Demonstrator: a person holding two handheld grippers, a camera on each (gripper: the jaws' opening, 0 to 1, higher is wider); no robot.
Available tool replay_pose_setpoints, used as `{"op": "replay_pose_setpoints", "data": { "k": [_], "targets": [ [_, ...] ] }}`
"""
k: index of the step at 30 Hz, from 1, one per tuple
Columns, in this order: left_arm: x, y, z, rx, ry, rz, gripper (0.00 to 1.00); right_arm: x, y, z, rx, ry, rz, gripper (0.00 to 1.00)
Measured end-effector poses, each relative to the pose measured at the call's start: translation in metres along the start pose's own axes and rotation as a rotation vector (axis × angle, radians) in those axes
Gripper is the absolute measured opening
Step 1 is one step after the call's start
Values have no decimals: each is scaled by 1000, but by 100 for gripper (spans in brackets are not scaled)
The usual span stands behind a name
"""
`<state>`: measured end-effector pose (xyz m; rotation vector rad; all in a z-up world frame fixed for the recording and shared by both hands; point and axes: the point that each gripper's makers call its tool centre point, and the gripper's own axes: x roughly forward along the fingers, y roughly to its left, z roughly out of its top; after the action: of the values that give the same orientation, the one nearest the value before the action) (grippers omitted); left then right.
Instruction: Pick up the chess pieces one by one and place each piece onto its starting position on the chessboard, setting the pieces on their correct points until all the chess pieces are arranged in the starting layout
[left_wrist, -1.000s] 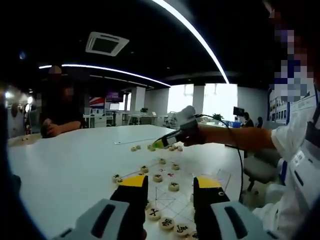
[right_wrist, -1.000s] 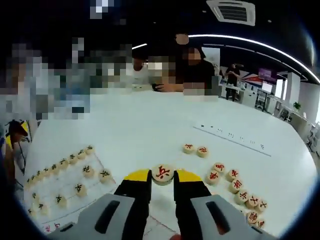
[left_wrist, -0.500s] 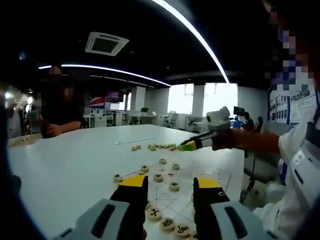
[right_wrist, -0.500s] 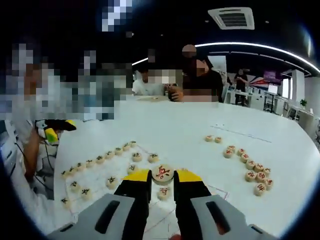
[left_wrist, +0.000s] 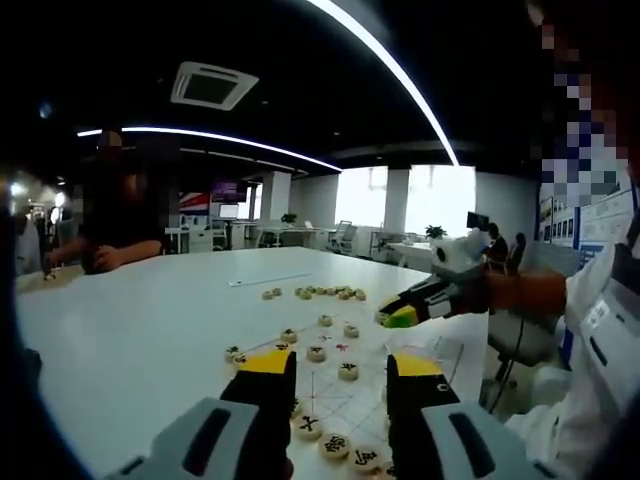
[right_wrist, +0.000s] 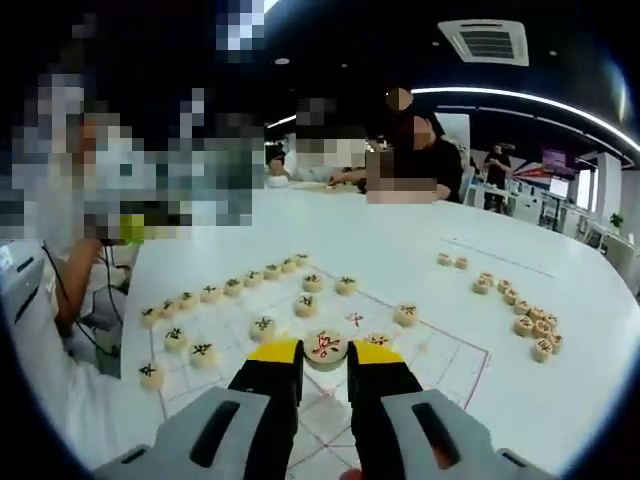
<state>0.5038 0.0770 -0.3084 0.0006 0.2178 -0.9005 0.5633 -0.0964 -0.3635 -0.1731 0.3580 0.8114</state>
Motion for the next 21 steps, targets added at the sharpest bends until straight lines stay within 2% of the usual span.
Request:
{"op": "replay_pose_setpoints", "data": {
  "k": [6, 15, 21],
  "targets": [
    [0, 0, 0, -1, 0, 0, 38, 7, 1, -13, 18, 31, 10, 19],
    [1, 1, -1, -2, 4, -3, 38, 6, 3, -36, 51, 84, 7, 19],
    [0, 2, -1, -5, 2, 3, 38, 7, 1, -39, 57, 86, -1, 19]
  ]
}}
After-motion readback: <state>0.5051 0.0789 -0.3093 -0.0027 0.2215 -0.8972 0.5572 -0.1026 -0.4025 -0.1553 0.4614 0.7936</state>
